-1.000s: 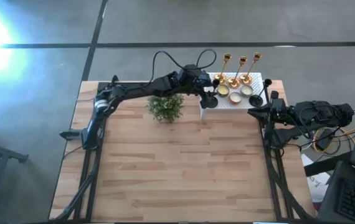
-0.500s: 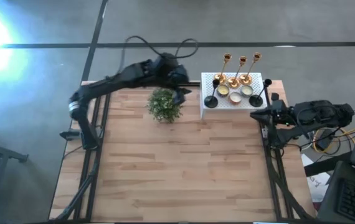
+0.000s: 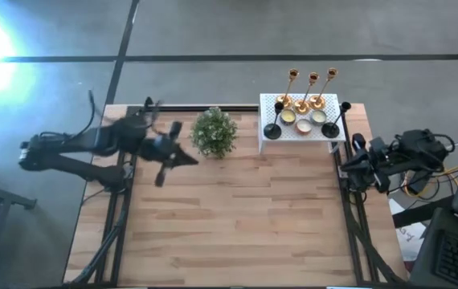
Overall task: Pick & Place candle stick holders
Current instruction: Return to Home Position
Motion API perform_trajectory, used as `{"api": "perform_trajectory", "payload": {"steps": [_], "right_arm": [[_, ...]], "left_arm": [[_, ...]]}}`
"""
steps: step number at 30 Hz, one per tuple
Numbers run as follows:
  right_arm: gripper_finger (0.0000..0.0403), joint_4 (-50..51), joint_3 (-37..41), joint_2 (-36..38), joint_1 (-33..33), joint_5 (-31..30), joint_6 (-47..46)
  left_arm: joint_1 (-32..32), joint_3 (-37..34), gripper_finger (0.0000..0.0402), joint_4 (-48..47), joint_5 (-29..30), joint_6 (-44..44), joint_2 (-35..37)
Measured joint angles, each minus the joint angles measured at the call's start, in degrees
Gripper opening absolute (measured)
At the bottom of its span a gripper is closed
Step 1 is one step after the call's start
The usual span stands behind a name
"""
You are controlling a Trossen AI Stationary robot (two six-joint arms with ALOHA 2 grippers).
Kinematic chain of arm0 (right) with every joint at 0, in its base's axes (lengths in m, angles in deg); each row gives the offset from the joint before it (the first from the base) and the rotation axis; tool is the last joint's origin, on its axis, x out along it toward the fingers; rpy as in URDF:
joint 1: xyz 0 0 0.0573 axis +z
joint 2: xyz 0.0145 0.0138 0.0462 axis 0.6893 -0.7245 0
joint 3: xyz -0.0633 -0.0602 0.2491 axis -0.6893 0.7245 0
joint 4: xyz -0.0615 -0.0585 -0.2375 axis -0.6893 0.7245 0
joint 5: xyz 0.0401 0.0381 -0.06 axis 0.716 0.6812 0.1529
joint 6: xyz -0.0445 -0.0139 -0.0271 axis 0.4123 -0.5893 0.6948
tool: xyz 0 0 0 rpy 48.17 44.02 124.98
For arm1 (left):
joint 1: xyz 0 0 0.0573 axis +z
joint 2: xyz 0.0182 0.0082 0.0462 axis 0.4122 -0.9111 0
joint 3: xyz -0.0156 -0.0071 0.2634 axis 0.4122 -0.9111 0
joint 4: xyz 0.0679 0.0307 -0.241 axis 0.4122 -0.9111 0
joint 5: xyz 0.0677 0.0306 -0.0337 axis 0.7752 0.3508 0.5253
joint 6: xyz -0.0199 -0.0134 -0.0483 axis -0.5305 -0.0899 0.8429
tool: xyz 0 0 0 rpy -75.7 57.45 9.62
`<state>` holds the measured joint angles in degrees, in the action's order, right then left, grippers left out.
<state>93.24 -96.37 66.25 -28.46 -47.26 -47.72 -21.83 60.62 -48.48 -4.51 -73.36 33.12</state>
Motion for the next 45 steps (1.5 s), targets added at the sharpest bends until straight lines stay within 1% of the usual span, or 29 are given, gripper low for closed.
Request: {"api": "perform_trajectory", "payload": {"steps": [4,8,10,12,15,22,29,31,34,37,41,45], "right_arm": [[0.0038,-3.51,5.88,4.36,0.02,2.61,0.22],[0.0038,-7.22,10.05,3.78,-0.01,3.67,1.32],[0.0038,-9.09,10.53,2.63,-0.01,3.71,0.78],[0.0038,-10.93,10.53,1.92,-0.06,2.04,-0.92],[0.0038,-18.12,10.70,1.27,-0.11,-2.07,-2.88],[0.0038,-30.32,16.18,-0.41,-0.12,-2.76,4.95],[0.0038,-40.86,24.80,-1.94,-0.17,-2.77,13.23],[0.0038,-43.73,26.81,-1.82,-0.16,-3.84,16.07],[0.0033,-44.90,29.64,-1.06,-0.18,-7.45,18.75],[0.0018,-45.73,32.00,0.75,-0.29,-9.60,20.74],[0.0008,-45.39,33.88,4.43,-1.23,-10.10,21.87],[0.0008,-45.01,34.05,4.12,-3.02,-10.23,23.61]], "left_arm": [[-1.61,-15.82,0.0004,13.75,0.03,3.54,10.14],[-1.57,-28.16,0.0003,23.30,0.34,7.45,16.83],[-1.56,-33.51,0.0002,28.61,0.34,9.02,19.52],[-1.56,-38.10,0.0002,34.17,0.26,10.19,21.13],[-1.55,-43.25,0.0002,39.96,0.28,12.51,23.11],[-1.50,-49.55,0.0001,46.29,0.22,13.92,24.23],[-1.46,-52.80,0.0001,48.41,0.38,12.82,24.11],[-1.44,-53.89,0.0001,49.91,0.73,12.22,24.12],[-1.28,-55.43,0.0001,51.19,1.63,11.30,24.11],[-0.46,-57.69,0.0001,54.95,1.96,10.65,24.12],[1.31,-59.76,0.0001,57.92,1.94,10.39,24.12],[2.89,-59.78,0.0001,57.67,1.64,10.46,23.95]]}}
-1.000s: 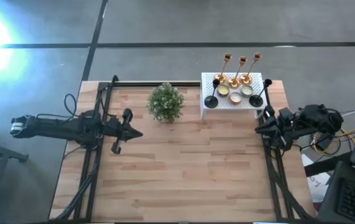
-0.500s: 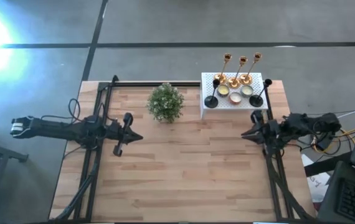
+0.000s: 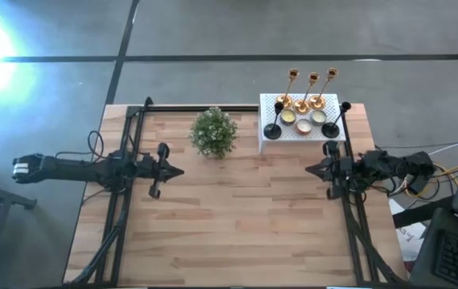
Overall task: Pick & Place candle stick holders
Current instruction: Return to Home Position
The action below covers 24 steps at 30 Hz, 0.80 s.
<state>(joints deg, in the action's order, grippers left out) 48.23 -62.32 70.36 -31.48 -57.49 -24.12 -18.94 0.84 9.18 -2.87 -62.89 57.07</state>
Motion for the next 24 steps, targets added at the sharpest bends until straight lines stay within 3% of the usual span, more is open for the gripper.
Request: {"api": "perform_trajectory", "payload": {"steps": [13,24], "right_arm": [[0.0008,2.73,3.12,0.33,-7.81,2.11,-1.02],[0.0008,11.97,3.39,0.33,-14.28,3.65,-2.67]], "left_arm": [[7.22,-0.07,0.0000,-1.95,-0.68,-3.70,-1.35],[15.46,-0.13,0.0000,-12.37,-4.55,-4.42,-2.59]]}}
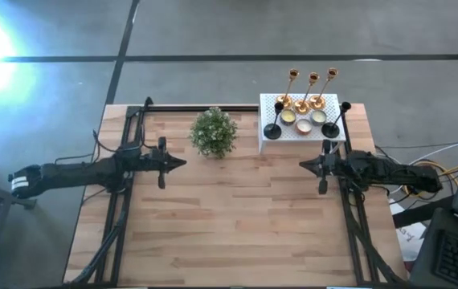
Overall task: Pick & Place candle stick holders
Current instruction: Return to Home Position
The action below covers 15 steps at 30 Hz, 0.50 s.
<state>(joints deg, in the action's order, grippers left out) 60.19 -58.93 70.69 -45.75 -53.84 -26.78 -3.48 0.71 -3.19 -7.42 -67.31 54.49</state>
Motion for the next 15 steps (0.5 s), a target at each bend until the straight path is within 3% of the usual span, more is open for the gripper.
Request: {"api": "perform_trajectory", "payload": {"steps": [4,15], "right_arm": [[0.0008,0.93,0.00,0.00,-1.37,-0.91,-1.27],[0.0008,1.37,0.00,-1.29,-1.61,-2.00,-5.83]], "left_arm": [[0.73,-0.02,0.0002,-1.20,-2.50,-0.23,0.02],[0.74,-0.07,0.0034,-8.73,-0.36,0.17,0.02]]}}
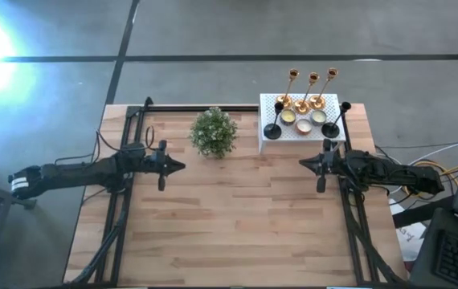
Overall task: Pick & Place candle stick holders
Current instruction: Return to Home Position
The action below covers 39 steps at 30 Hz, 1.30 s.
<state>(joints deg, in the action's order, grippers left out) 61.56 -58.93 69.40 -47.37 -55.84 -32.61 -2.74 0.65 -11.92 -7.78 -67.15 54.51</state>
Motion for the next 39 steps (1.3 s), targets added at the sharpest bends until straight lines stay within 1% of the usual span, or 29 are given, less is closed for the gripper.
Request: {"api": "perform_trajectory", "payload": {"steps": [4,7,12,18,22,30,36,39], "right_arm": [[0.0008,-0.04,0.00,0.07,0.00,-0.01,-2.55],[0.0008,-0.04,0.00,0.07,0.00,-0.01,-2.83],[0.0008,-0.06,0.00,0.04,0.02,-0.01,-2.70],[0.0008,-0.06,0.00,0.28,0.02,-0.03,-2.60],[0.0008,-0.32,0.00,1.22,0.04,-0.03,-2.78],[0.0009,-0.21,0.00,1.25,0.17,-0.01,-2.76],[0.0009,-0.24,0.00,1.29,0.17,-0.03,-2.80],[0.0009,-0.24,0.00,1.29,0.17,-0.03,-2.77]], "left_arm": [[-0.02,-0.02,0.0031,-0.90,0.09,0.08,0.38],[-0.04,-0.02,0.0030,-1.03,0.08,0.10,2.35],[-0.30,-0.02,0.0030,-2.48,0.09,0.10,8.38],[-2.34,-0.02,0.0030,-2.47,0.11,0.10,16.89],[-3.56,-0.02,0.0030,-2.32,0.09,0.10,20.90],[-3.61,-0.02,0.0030,-3.21,0.09,0.09,27.26],[-3.61,-0.02,0.0030,-13.20,0.24,0.15,31.73],[-3.63,-0.02,0.0030,-13.36,0.75,0.25,31.74]]}}
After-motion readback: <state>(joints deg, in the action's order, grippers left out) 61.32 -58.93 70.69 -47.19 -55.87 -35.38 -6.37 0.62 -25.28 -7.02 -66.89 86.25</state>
